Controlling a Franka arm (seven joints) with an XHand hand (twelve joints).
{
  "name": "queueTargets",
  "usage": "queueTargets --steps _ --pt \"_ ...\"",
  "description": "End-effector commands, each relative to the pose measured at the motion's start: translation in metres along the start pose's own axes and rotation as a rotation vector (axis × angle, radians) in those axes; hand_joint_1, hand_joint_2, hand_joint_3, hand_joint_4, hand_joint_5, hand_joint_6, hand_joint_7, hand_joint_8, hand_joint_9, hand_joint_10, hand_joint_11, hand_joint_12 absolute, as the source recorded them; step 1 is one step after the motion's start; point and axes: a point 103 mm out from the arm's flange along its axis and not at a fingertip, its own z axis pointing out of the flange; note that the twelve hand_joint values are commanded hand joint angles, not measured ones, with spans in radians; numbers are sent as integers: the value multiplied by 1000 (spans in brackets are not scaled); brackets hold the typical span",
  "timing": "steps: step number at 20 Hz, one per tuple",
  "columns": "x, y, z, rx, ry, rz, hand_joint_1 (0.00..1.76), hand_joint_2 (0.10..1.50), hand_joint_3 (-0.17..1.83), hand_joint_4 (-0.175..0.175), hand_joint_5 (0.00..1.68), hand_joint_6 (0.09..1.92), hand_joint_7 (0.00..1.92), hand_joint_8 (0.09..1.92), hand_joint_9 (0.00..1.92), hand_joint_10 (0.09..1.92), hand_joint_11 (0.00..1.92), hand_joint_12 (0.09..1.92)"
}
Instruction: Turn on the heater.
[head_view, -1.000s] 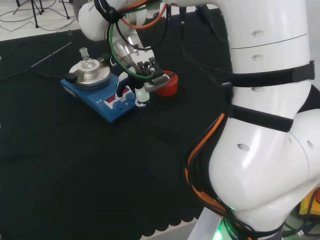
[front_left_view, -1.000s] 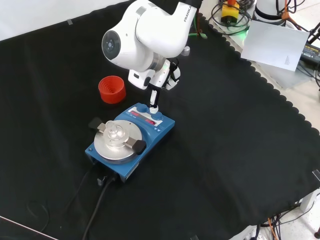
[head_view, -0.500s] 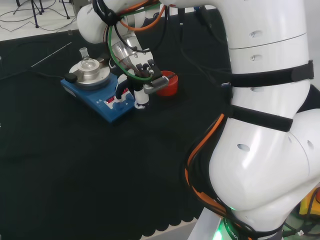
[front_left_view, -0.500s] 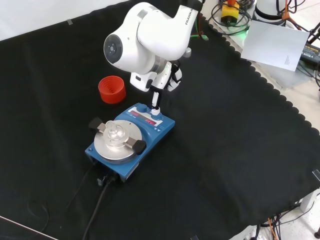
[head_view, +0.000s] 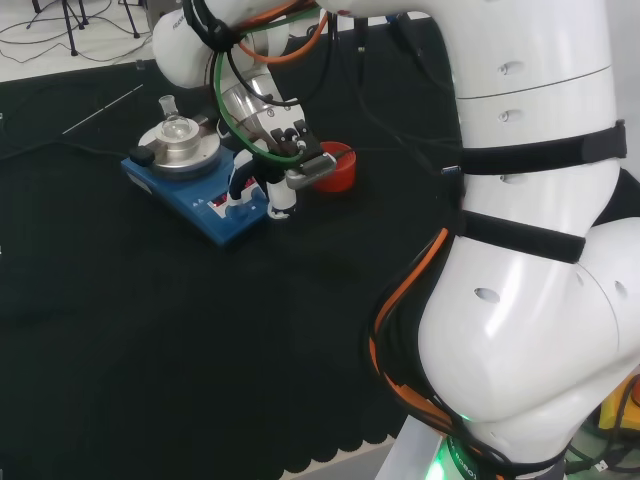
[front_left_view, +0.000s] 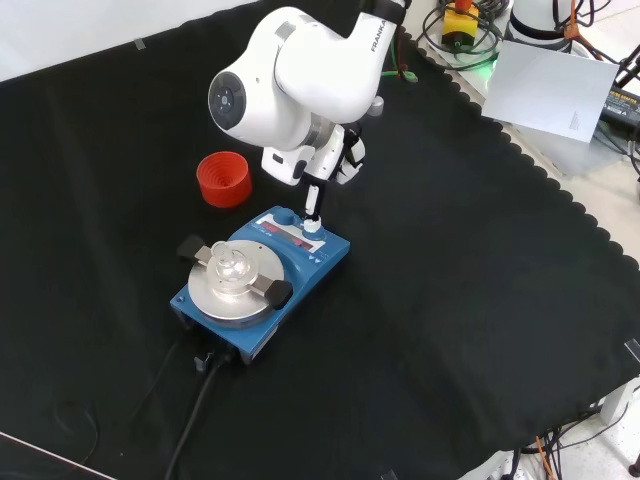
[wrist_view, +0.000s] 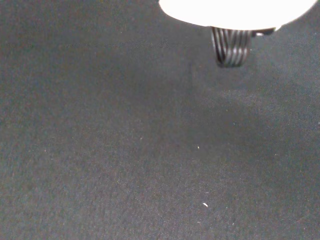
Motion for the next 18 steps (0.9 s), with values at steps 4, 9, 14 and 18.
queueTargets --steps 4,9,14,18 --pt "9 -13 -22 -44 14 -13 1478 551 1218 12 416 159 1865 1571 1920 1495 1866 1447" --pt "6 -32 -39 -72 7 3 1479 551 1217 11 430 161 1864 1570 1920 1493 1864 1445" --pt "-14 -45 -38 -88 31 8 1479 550 1216 11 435 160 1864 1570 1920 1492 1861 1442" --pt "3 -51 -45 -93 29 11 1479 549 1216 10 438 159 1863 1570 1920 1491 1860 1441"
